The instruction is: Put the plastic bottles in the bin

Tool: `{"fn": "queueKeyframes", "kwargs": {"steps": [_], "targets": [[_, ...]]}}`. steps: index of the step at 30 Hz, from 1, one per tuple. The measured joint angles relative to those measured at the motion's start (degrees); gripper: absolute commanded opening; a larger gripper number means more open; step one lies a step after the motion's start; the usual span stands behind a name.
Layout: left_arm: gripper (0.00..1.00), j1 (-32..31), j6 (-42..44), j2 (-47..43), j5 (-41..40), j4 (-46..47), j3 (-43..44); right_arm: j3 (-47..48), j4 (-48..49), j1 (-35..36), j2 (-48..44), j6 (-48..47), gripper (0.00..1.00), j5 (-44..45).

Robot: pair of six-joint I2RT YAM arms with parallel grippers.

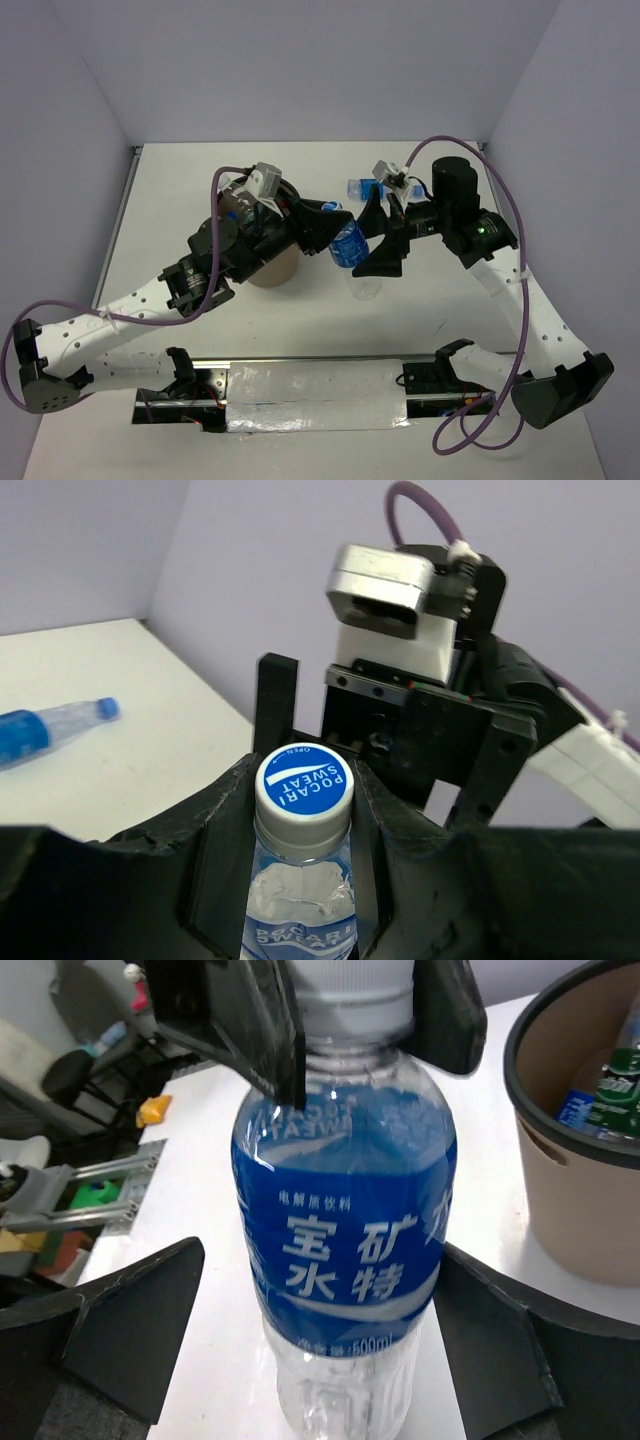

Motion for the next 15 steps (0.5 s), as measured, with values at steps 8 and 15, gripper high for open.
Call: {"fn": "queueKeyframes", "kwargs": {"steps": [8, 15], "targets": [[0.0, -0.1, 9.2, -2.0, -13.5, -11.3, 9.2, 0.6, -8.7, -2.2, -2.4, -11.7, 1.0, 5.6], [0.0, 0.3, 24.2, -5.2, -30.5, -12.7, 17.9, 0.6, -16.7, -9.6, -6.6, -20.5, 1.0, 5.8]]}}
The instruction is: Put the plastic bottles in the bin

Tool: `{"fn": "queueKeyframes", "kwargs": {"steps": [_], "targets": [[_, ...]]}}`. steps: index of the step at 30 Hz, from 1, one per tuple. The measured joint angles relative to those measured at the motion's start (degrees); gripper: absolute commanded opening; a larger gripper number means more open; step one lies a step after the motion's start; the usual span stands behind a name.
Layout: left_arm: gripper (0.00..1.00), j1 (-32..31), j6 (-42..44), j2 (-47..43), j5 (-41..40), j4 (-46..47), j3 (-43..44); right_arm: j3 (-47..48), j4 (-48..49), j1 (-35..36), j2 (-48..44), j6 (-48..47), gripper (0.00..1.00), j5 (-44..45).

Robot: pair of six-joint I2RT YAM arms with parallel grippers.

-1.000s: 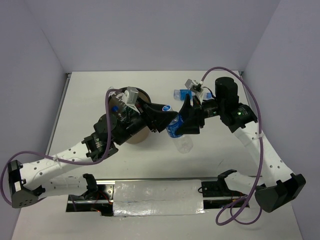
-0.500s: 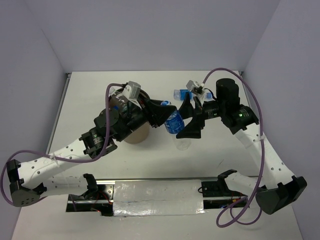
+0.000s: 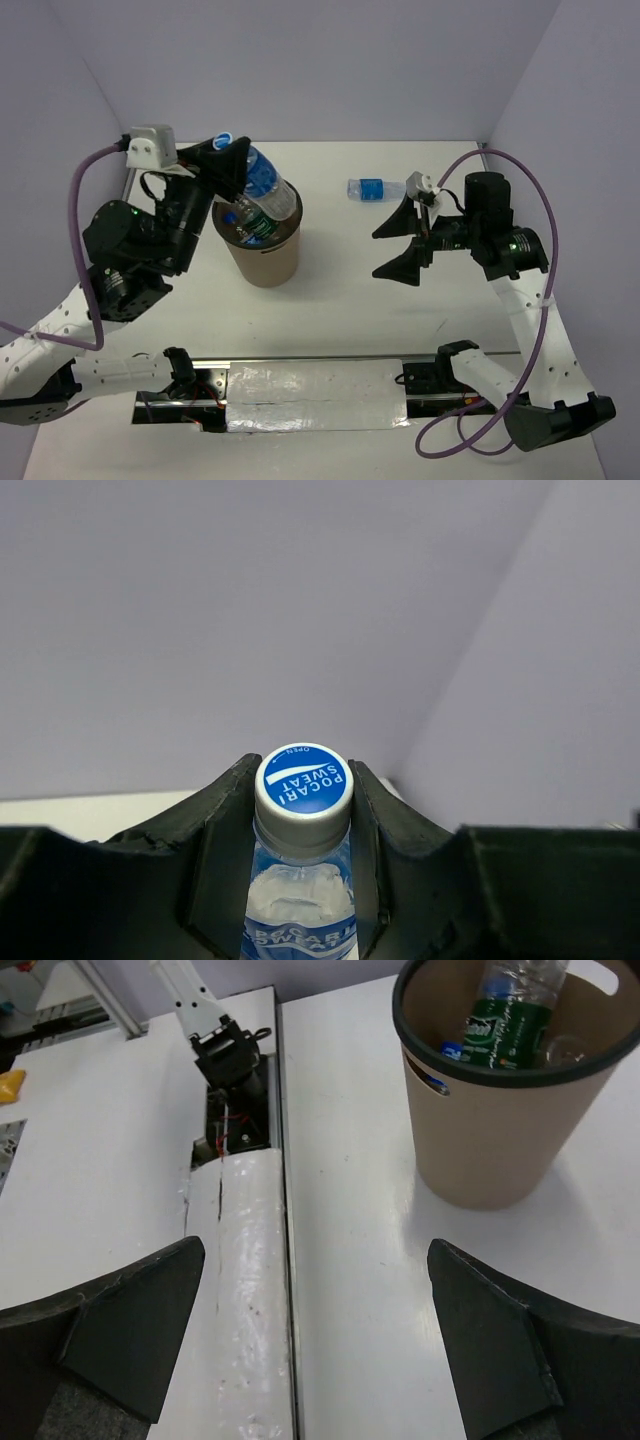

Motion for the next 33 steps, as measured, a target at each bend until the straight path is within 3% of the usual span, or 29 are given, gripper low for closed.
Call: {"fn": "queueKeyframes", "kwargs": {"steps": [5, 12, 18, 33], "targets": [[0.0, 1.4, 7.7, 1.3, -5.7, 1.7, 1.7, 0.0, -5.4, -4.4, 0.0, -5.6, 1.0, -0.5], [0.0, 7.8, 7.4, 8.9, -3.6, 0.2, -1.5, 0.0, -10.7, -8.0, 1.4, -11.8, 1.0, -0.7], [0.0, 12.2, 2.8, 12.4, 2.1, -0.2, -9.3, 0.0, -15.6, -11.1, 2.1, -17.3, 1.0, -1.0], [0.0, 17.7, -8.5, 6.1, 11.9, 12.2, -23.9, 0.2, -20.9, -14.4, 8.2, -24.3, 1.0, -1.6]]}}
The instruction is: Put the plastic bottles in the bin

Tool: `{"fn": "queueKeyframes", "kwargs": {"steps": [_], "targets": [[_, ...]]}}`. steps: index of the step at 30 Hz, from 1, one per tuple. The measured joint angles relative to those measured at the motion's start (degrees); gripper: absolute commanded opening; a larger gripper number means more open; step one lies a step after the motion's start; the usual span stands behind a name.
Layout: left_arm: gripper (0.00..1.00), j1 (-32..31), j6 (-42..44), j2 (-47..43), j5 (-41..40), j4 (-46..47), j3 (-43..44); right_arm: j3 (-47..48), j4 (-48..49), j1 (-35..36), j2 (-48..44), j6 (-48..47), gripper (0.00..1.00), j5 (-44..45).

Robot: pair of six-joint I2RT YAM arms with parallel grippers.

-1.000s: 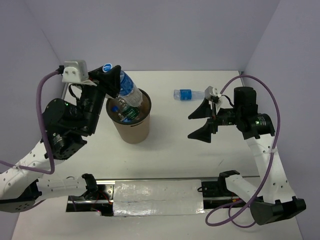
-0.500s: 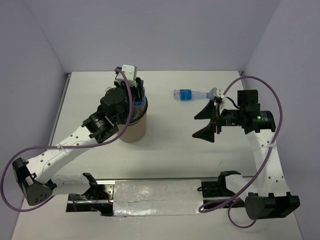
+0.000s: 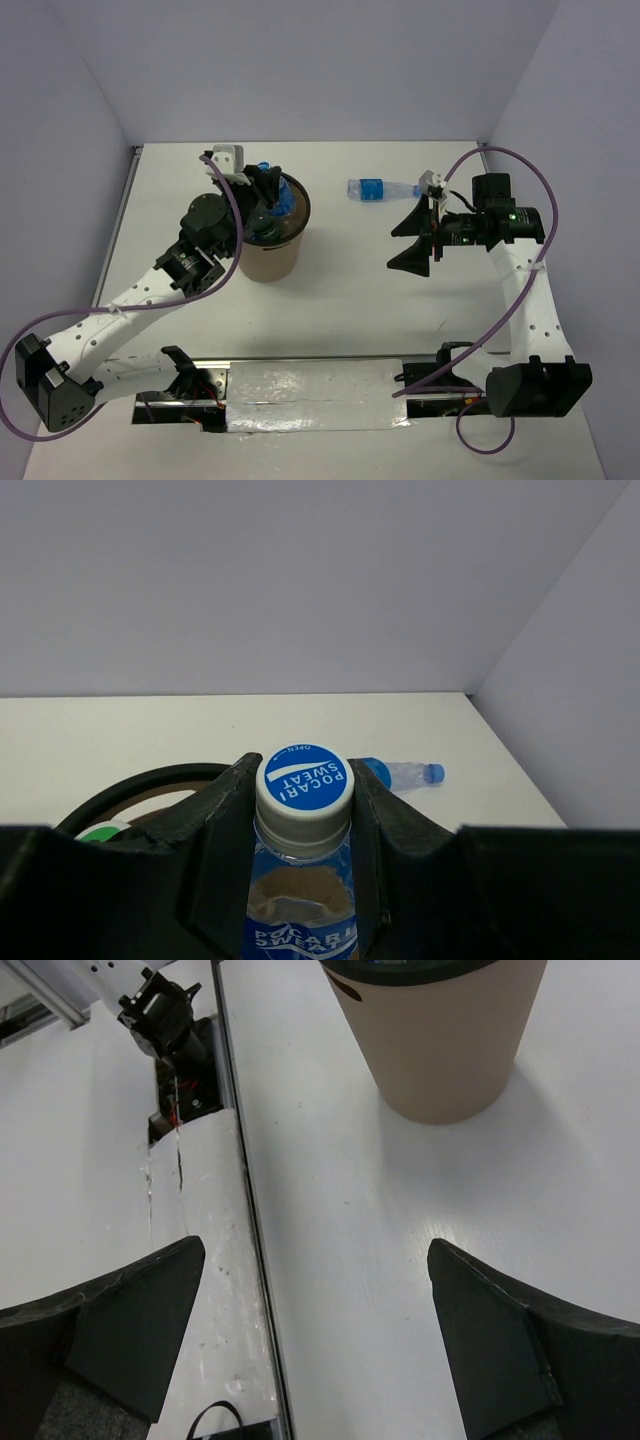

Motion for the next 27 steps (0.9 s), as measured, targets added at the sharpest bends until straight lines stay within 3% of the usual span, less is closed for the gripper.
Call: {"fn": "queueKeyframes", "kwargs": {"steps": [16, 20, 24, 27], "targets": [[0.03, 3.0, -6.2, 0.2, 4.5, 3.0, -3.1, 0.6, -1.3, -0.9, 2.5, -1.1, 1.0, 0.0], [0.19, 3.4, -6.4, -0.4, 3.7, -0.2, -1.4, 0.8, -1.3, -0.9, 2.9, -1.1, 1.0, 0.0], [0.48, 3.4, -6.3, -0.4, 2.9, -4.2, 0.8, 0.8, -1.3, -0.9, 3.2, -1.1, 1.0, 0.0], [0.6, 3.4, -5.6, -0.5, 2.1, -6.8, 1.9, 0.8, -1.2, -1.0, 3.3, -1.0, 1.0, 0.0]]}}
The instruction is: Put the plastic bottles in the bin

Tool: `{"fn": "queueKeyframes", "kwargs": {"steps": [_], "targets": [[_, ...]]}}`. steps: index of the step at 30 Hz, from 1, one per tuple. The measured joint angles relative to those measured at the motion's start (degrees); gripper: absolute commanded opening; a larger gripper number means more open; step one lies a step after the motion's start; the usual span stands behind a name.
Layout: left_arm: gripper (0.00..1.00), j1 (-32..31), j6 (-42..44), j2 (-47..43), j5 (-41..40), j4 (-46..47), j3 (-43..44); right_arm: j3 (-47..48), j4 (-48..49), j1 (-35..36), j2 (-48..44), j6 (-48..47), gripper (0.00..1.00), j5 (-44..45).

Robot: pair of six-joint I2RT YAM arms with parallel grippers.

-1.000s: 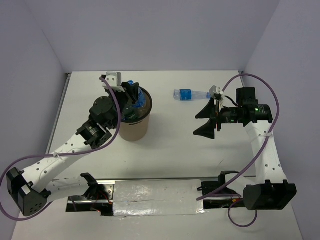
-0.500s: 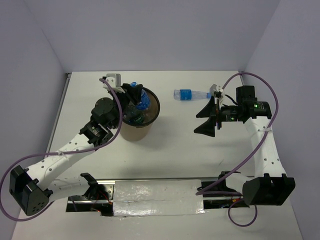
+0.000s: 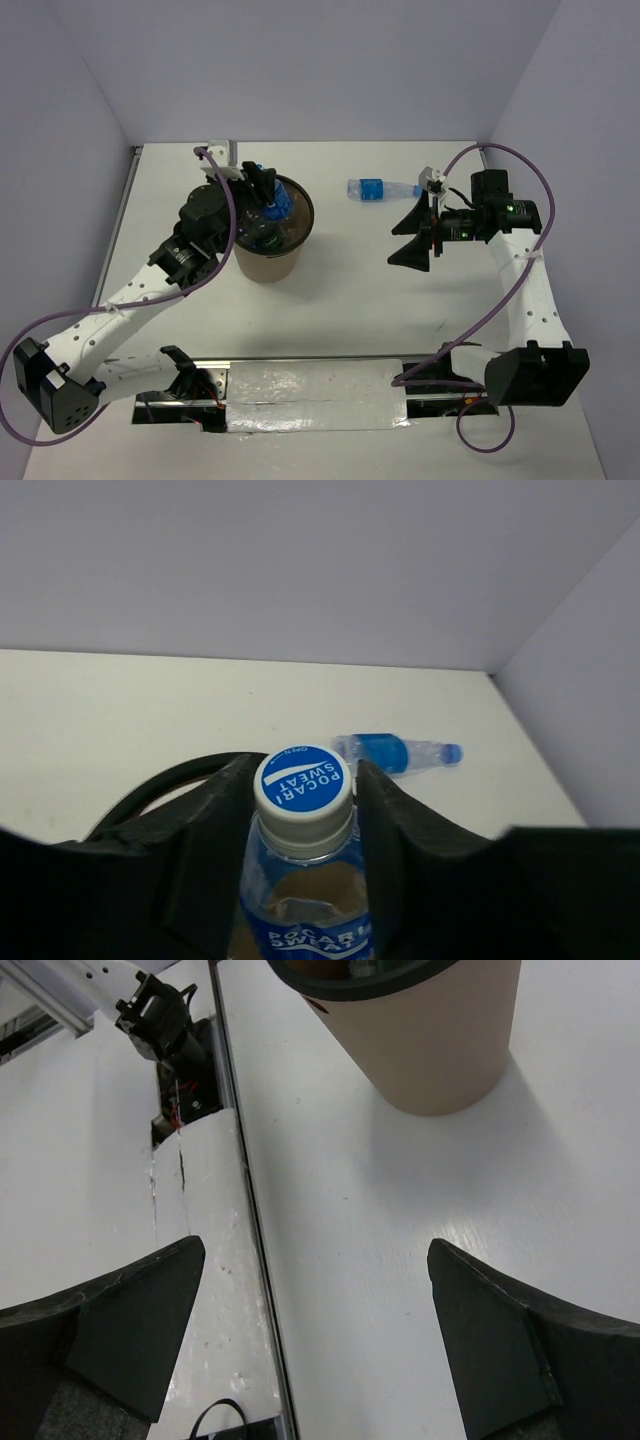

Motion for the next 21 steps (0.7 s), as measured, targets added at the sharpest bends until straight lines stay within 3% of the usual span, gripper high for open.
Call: {"fn": "queueKeyframes", "kwargs": {"steps": [5, 8, 21], "targets": [[0.77, 0.7, 2.4, -0.4, -2.3, -3.2, 0.3, 0.0, 0.5, -0.2, 0.9, 0.4, 1.0, 0.0], [0.81, 0.8, 3.0, -1.0, -2.8, -5.1, 0.3, 0.0, 0.7, -0.3, 1.8, 0.6, 1.0, 0.0], [0.84, 1.8, 5.7, 0.7, -2.7, -13.0, 0.7, 0.1, 1.5, -0.3, 3.6, 0.6, 1.0, 0.0]]}}
